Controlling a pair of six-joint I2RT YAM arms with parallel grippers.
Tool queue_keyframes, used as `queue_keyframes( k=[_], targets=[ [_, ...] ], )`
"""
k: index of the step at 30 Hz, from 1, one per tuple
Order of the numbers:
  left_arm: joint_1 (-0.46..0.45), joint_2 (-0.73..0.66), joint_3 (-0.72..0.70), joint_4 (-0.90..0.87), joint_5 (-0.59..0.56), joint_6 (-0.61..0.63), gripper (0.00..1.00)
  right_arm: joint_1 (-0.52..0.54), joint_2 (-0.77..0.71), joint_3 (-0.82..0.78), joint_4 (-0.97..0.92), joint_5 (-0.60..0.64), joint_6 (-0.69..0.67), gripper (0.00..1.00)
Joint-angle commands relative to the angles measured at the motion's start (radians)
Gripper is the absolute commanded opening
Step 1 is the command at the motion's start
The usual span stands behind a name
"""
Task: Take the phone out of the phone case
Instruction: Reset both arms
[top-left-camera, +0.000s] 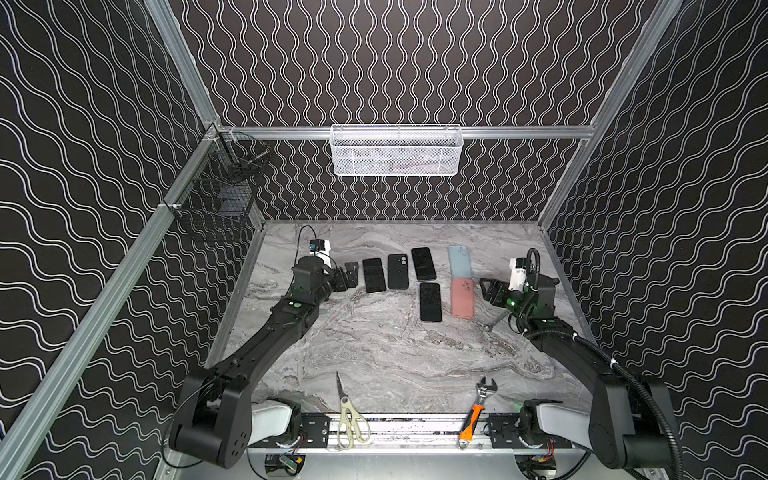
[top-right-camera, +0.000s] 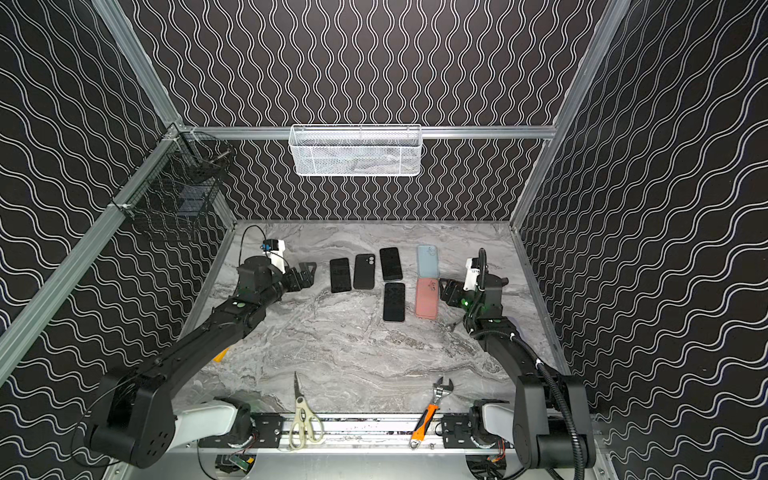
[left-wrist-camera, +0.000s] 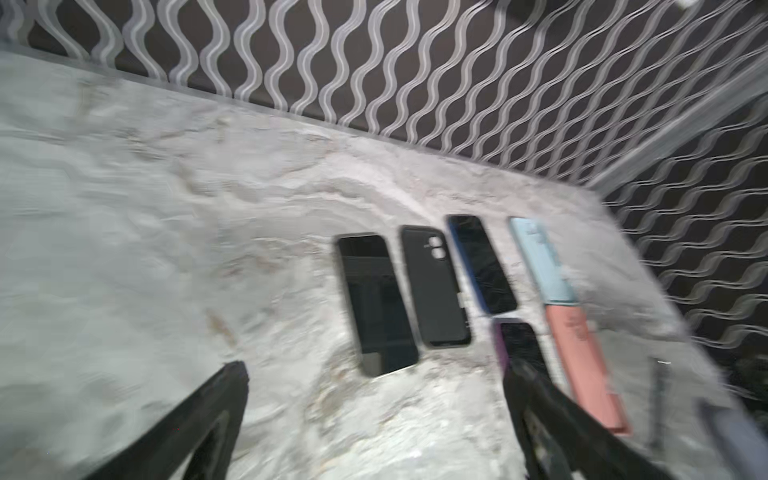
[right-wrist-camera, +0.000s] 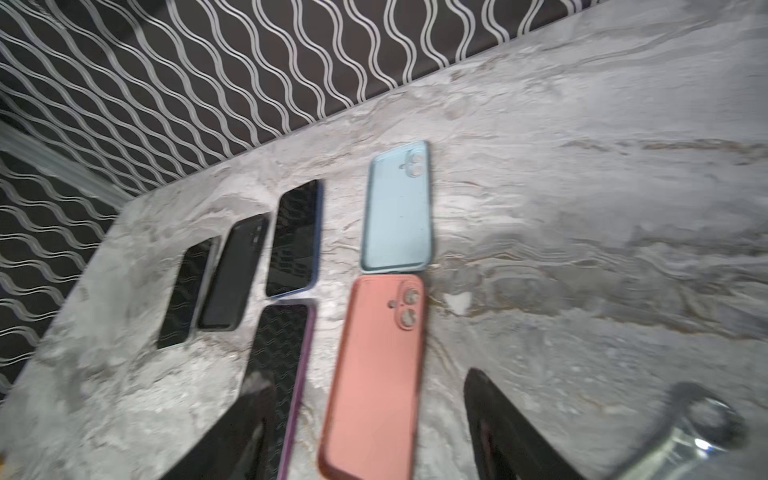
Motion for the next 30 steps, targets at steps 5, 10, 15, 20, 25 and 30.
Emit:
queue_keyframes(
  k=[5,10,15,20,25,30],
  targets=[
    [0.002,-0.071,-0.068,-0.026,-0.284,0.180,0.99,-0.027,-0.020,-0.054,0.126,0.173,-0.102,0.75],
    [0.010,-0.059,-0.131,0.062,-0.389,0.299,0.99,-0.029,0.013,-0.100,0.239,0.248,-0.152,0.75],
    [0.095,-0.066,-0.287,0.321,-0.290,0.347,0.99,-0.030,0.077,-0.193,0.478,0.327,-0.157,0.76],
    [0.170,0.017,-0.314,0.438,-0.204,0.342,0.99,-0.033,0.137,-0.183,0.534,0.330,-0.191,0.76],
    [0.199,0.101,-0.289,0.538,-0.136,0.357,0.99,-0.039,0.150,-0.218,0.644,0.307,-0.242,0.76],
    [0.258,0.158,-0.289,0.628,-0.103,0.368,0.99,-0.052,0.258,-0.254,0.823,0.273,-0.253,0.77]
  ],
)
